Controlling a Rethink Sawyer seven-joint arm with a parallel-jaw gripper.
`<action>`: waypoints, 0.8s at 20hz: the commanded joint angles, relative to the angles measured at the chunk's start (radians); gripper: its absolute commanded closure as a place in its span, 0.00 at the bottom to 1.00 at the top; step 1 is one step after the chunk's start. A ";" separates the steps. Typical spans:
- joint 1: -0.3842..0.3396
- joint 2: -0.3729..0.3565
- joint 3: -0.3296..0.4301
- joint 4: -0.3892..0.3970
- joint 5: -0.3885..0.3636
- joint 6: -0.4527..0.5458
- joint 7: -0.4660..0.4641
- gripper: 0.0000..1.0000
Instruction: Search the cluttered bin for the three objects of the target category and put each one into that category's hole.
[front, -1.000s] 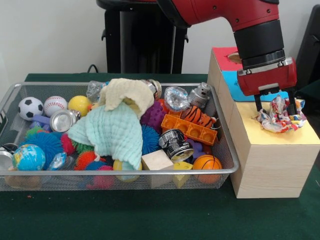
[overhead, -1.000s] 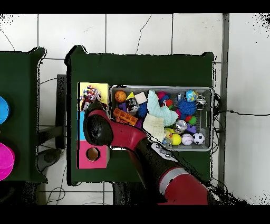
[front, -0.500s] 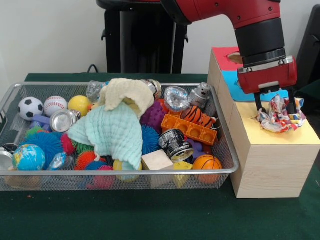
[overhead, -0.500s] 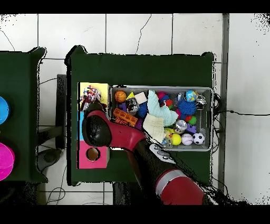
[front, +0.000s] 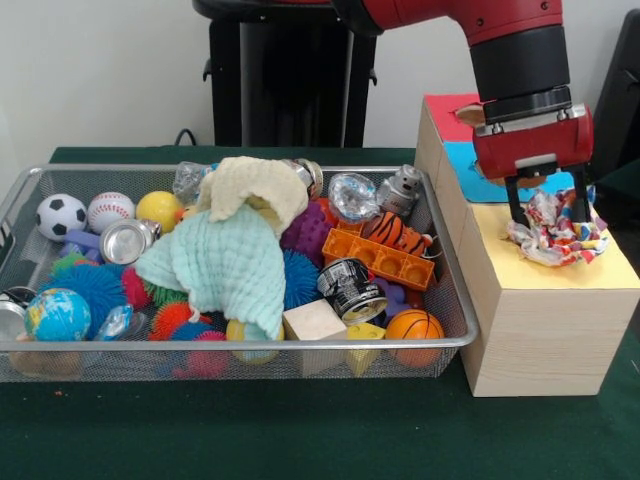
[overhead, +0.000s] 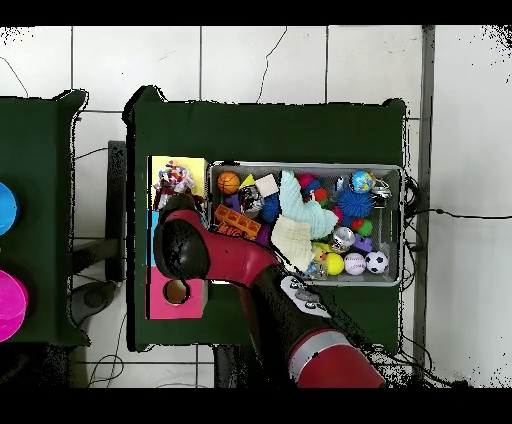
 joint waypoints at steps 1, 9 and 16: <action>-0.057 -0.024 -0.101 -0.055 0.038 0.058 0.170 0.00; -0.090 -0.033 -0.041 -0.022 0.023 0.056 0.204 0.00; -0.066 -0.095 -0.069 0.017 0.035 0.070 0.210 0.00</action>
